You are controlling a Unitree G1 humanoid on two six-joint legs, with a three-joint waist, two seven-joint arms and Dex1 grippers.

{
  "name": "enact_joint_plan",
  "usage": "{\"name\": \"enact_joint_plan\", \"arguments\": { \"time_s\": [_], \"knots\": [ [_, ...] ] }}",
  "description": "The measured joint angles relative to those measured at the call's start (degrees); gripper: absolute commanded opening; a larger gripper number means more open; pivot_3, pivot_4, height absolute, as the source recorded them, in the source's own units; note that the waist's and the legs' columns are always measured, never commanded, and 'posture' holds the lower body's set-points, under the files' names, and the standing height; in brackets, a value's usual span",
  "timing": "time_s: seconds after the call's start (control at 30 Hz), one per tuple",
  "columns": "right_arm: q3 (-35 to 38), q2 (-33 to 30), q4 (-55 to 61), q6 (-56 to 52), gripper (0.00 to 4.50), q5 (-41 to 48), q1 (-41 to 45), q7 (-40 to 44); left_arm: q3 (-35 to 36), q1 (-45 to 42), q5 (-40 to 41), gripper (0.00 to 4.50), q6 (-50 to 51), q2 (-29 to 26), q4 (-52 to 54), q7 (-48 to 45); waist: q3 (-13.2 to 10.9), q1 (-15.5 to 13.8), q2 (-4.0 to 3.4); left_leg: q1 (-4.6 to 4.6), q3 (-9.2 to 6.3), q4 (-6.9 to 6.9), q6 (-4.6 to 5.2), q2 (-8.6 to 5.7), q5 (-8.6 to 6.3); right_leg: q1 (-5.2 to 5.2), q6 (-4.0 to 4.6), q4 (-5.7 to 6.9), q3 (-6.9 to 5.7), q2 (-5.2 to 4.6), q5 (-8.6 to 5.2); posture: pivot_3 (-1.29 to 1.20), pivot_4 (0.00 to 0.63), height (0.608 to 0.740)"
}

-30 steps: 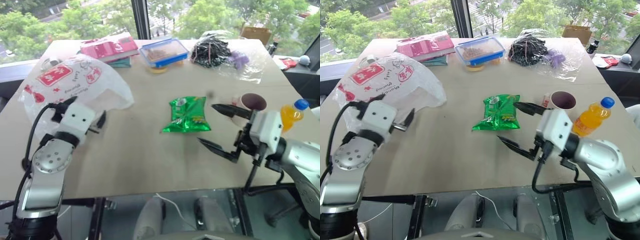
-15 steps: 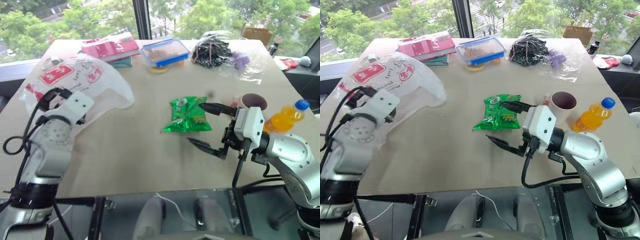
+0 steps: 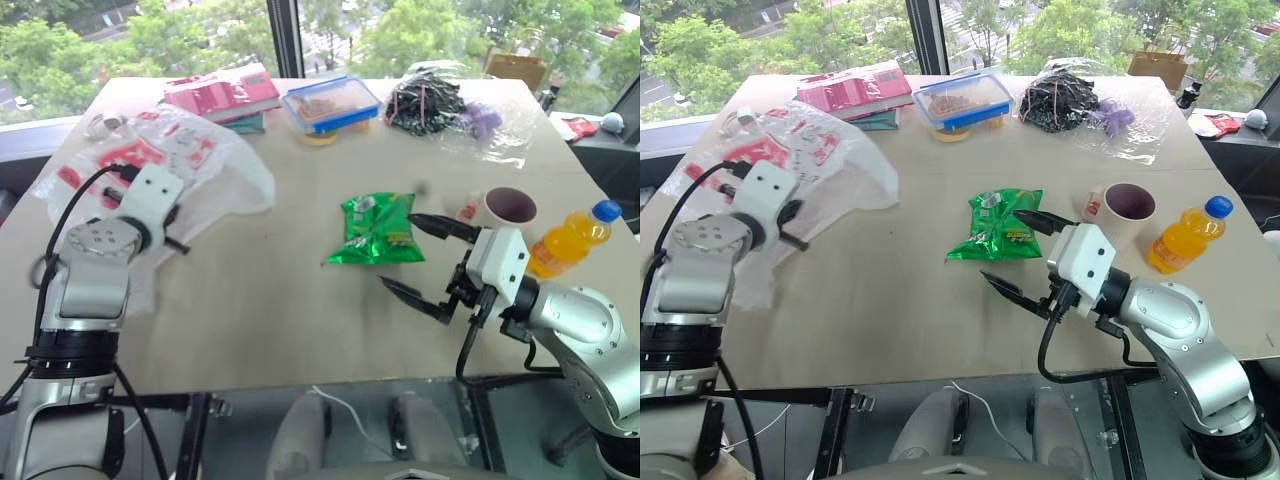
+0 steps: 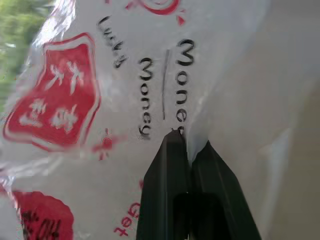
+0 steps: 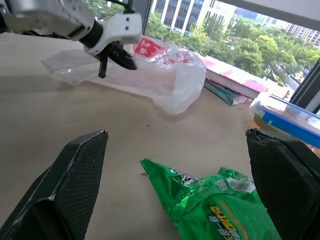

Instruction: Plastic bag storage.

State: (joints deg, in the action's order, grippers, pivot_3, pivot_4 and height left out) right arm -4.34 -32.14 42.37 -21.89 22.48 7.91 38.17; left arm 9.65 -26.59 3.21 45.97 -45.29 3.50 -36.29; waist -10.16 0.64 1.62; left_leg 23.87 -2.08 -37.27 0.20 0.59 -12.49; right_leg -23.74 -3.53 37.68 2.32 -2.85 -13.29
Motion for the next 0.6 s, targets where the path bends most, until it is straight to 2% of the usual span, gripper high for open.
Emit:
{"name": "enact_joint_plan", "arguments": {
  "time_s": [0.07, 0.17, 0.2, 0.3, 0.37, 0.5, 0.57, 0.6],
  "knots": [
    [0.0, 0.0, -0.2, 0.5, 4.5, -0.6, -0.3, 0.1, 1.1, -2.5, 7.9, 0.05, 9.9, 1.6, 7.1, -3.9, 0.0, 0.1, 0.01, -0.01, -0.01, 0.0, 0.0, 0.0, 0.0, 0.01, -0.01, 0.02, 0.0, 0.01, 0.0, 0.0, 0.15, 0.74],
    [0.3, -0.2, -0.3, 0.9, 4.5, -1.2, -0.8, 0.0, 2.0, -8.1, 15.2, 0.05, 22.8, 5.2, 13.7, -4.2, 0.0, 0.2, 0.0, -0.07, -0.03, -0.02, 0.0, 0.01, 0.0, 0.03, -0.01, 0.09, 0.02, 0.08, -0.01, 0.0, 0.15, 0.74],
    [0.2, -0.3, -0.6, 0.7, 4.5, -1.6, -0.8, -0.2, 3.0, -11.2, 17.0, 0.05, 27.6, 8.1, 14.9, -2.8, 0.0, 0.2, 0.01, -0.08, -0.06, -0.06, 0.0, 0.0, 0.0, 0.03, -0.04, 0.15, 0.01, 0.09, -0.02, 0.0, 0.15, 0.74],
    [0.1, -1.5, -0.6, -3.1, 4.5, -4.3, -0.8, -3.1, 3.7, -15.6, 19.6, 0.05, 36.4, 12.1, 17.2, 0.6, 0.0, 0.6, 0.0, -0.15, 0.02, -0.07, 0.0, 0.0, 0.01, 0.03, -0.18, 0.22, 0.12, 0.11, -0.1, 0.0, 0.15, 0.74],
    [-0.2, -2.7, -0.8, -5.4, 4.5, -6.3, -0.5, -4.3, 3.5, -15.7, 20.1, 0.05, 38.3, 12.2, 17.9, 1.7, 0.0, 1.0, 0.0, -0.15, 0.01, -0.06, 0.0, 0.01, 0.01, 0.02, -0.14, 0.21, 0.13, 0.12, -0.09, 0.0, 0.15, 0.74],
    [-2.1, -4.4, -3.3, -11.1, 4.5, -9.1, 1.1, -5.7, 3.2, -11.9, 18.3, 0.05, 36.2, 5.9, 15.4, 4.2, 0.0, 1.8, -0.01, -0.19, -0.02, 0.02, 0.0, 0.05, 0.01, -0.01, 0.02, 0.23, 0.15, 0.18, -0.01, 0.0, 0.15, 0.74],
    [-1.3, -2.4, -5.2, -16.7, 4.5, -7.9, 2.4, -7.5, 3.4, -11.3, 17.6, 0.05, 34.7, 4.4, 13.6, 4.8, 0.0, 1.5, 0.01, -0.15, -0.04, -0.02, 0.0, 0.04, 0.01, -0.01, 0.02, 0.21, 0.13, 0.17, -0.01, 0.0, 0.15, 0.74],
    [0.5, 0.8, -6.0, -21.6, 4.5, -4.7, 3.6, -8.7, 3.6, -11.2, 17.9, 0.05, 34.1, 4.1, 13.5, 4.6, 0.0, 1.4, 0.03, -0.12, -0.06, -0.03, 0.0, 0.03, 0.01, 0.0, 0.01, 0.2, 0.11, 0.16, 0.0, 0.0, 0.15, 0.74]
  ]
}}
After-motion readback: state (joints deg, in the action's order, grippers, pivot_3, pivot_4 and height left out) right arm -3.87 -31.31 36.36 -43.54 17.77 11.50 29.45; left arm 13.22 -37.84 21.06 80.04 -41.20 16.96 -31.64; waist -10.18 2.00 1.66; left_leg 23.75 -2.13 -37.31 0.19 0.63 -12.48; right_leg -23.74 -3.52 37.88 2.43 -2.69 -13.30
